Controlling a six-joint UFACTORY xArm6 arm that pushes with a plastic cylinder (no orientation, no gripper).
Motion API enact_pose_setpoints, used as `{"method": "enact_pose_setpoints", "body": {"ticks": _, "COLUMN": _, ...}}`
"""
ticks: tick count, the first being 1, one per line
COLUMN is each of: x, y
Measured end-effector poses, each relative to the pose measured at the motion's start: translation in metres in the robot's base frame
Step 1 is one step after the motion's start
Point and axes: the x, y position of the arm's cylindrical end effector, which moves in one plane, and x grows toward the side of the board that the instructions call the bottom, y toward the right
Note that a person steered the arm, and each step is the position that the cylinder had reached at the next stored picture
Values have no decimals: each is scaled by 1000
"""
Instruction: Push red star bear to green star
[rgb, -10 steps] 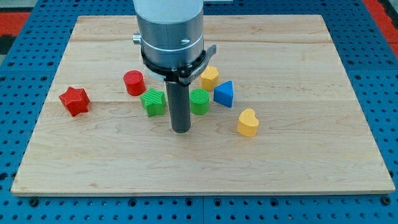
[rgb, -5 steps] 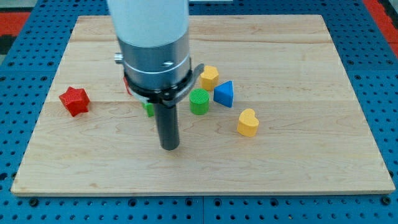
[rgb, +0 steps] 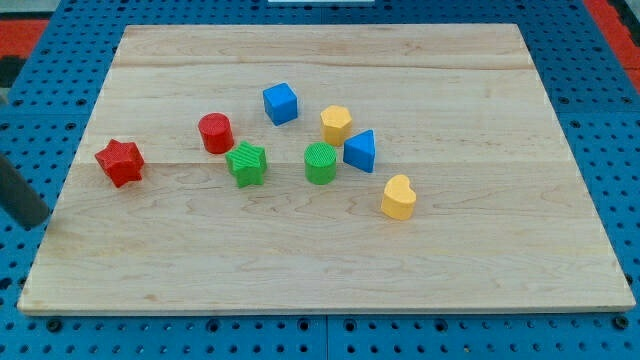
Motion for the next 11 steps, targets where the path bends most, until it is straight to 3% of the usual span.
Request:
{"method": "enact_pose_setpoints", "body": {"ticks": 2, "x": -35, "y": 2}}
{"method": "enact_pose_setpoints", "body": {"ticks": 3, "x": -72, "y": 14}}
{"method": "enact_pose_setpoints", "body": {"ticks": 8, "x": -55, "y": 102}}
{"method": "enact_pose_setpoints", "body": {"ticks": 10, "x": -55, "y": 104}}
{"method": "enact_pose_setpoints", "body": {"ticks": 11, "x": -75, "y": 80}}
